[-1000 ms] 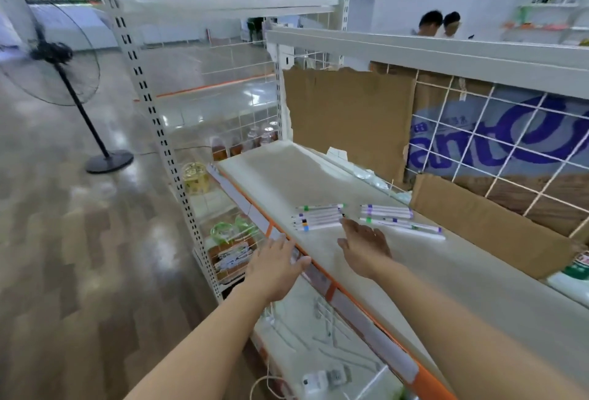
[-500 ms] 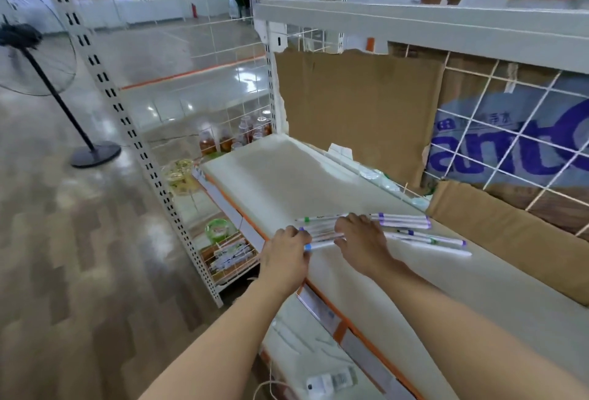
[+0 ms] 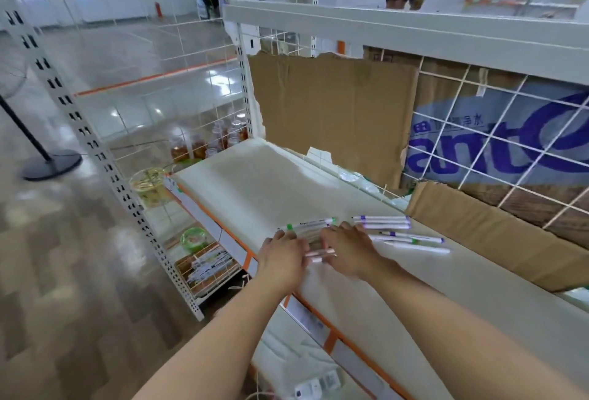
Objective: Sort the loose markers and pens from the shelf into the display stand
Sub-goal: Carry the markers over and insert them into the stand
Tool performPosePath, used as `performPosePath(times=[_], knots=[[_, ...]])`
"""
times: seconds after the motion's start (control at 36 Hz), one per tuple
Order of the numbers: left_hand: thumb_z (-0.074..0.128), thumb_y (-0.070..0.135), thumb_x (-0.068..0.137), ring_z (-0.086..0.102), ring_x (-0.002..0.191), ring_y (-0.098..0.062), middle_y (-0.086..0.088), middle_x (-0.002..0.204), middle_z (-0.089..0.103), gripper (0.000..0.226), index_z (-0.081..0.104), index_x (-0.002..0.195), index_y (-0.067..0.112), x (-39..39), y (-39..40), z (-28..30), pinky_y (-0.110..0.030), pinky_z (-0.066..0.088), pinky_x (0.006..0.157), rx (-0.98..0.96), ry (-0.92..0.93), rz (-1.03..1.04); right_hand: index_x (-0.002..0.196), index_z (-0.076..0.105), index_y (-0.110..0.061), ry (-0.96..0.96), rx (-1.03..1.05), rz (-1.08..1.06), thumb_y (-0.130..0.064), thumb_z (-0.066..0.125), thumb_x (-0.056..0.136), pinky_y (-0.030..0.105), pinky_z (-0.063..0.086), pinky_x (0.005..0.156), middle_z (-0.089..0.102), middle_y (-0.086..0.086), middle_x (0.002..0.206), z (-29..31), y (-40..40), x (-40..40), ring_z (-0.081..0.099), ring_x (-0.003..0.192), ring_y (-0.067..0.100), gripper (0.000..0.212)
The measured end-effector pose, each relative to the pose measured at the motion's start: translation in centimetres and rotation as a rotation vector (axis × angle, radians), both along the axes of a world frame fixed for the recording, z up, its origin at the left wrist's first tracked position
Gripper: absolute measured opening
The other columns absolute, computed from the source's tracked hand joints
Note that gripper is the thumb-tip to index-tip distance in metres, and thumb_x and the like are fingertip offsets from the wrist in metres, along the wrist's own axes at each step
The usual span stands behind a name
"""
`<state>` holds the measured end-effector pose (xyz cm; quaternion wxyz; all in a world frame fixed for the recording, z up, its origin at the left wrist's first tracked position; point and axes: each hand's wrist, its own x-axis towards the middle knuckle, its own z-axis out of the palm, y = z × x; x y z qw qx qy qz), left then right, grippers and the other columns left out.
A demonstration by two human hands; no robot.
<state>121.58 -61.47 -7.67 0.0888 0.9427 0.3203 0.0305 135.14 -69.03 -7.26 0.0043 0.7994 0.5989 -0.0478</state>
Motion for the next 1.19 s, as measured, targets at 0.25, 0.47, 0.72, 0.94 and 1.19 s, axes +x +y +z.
performPosePath(times=[0.25, 0.47, 0.72, 0.94, 1.19], knots=[[0.044, 0.026, 0.093, 0.046, 0.114, -0.022, 0.0, 0.113, 0.059, 0.027, 0.061, 0.114, 0.026, 0.6, -0.3, -0.4, -0.029, 0.035, 0.088, -0.032, 0.0, -0.096, 0.096, 0.06, -0.021, 0.095, -0.074, 0.009, -0.025, 0.055, 0.09, 0.034, 0.035, 0.087, 0.061, 0.007, 0.114, 1.0, -1.1, -0.4, 0.05, 0.115, 0.025, 0.008], [0.048, 0.021, 0.092, 0.054, 0.089, -0.022, 0.001, 0.089, 0.06, 0.014, 0.063, 0.089, 0.022, 0.1, -0.7, 1.4, -0.027, 0.035, 0.062, -0.17, -0.21, -0.045, 0.06, 0.052, -0.02, 0.616, 0.105, -0.21, -0.013, 0.07, 0.08, 0.02, 0.035, 0.049, 0.052, -0.001, 0.059, 4.0, -2.5, 1.2, 0.052, 0.053, 0.01, 0.028], [0.06, 0.018, 0.09, 0.058, 0.072, -0.03, -0.013, 0.077, 0.065, 0.013, 0.071, 0.089, 0.011, 0.8, -2.8, 2.6, -0.036, 0.043, 0.063, -0.558, -0.596, 0.101, 0.087, 0.067, 0.0, 1.044, 0.48, -0.469, 0.003, 0.061, 0.086, 0.018, 0.04, 0.055, 0.054, 0.004, 0.066, 5.3, -3.7, -1.5, 0.048, 0.058, 0.011, 0.007], [0.059, 0.014, 0.09, 0.051, 0.074, -0.028, -0.001, 0.072, 0.049, 0.012, 0.071, 0.091, 0.011, 0.5, -3.7, 2.3, -0.03, 0.031, 0.058, -0.518, -0.669, 0.118, 0.084, 0.053, -0.008, 0.56, 0.783, -0.667, -0.019, 0.053, 0.095, 0.04, 0.047, 0.067, 0.06, 0.008, 0.073, 3.8, -7.4, -1.9, 0.057, 0.07, 0.03, 0.015], [0.059, 0.011, 0.091, 0.047, 0.066, -0.018, 0.001, 0.07, 0.053, 0.01, 0.064, 0.087, 0.019, 0.7, -6.0, 1.7, -0.03, 0.035, 0.058, -0.573, -0.785, -0.037, 0.113, 0.048, -0.005, 0.35, 0.835, -0.787, -0.008, 0.044, 0.096, 0.042, 0.046, 0.069, 0.067, 0.014, 0.094, 3.9, -14.7, -3.2, 0.06, 0.082, 0.036, 0.018]])
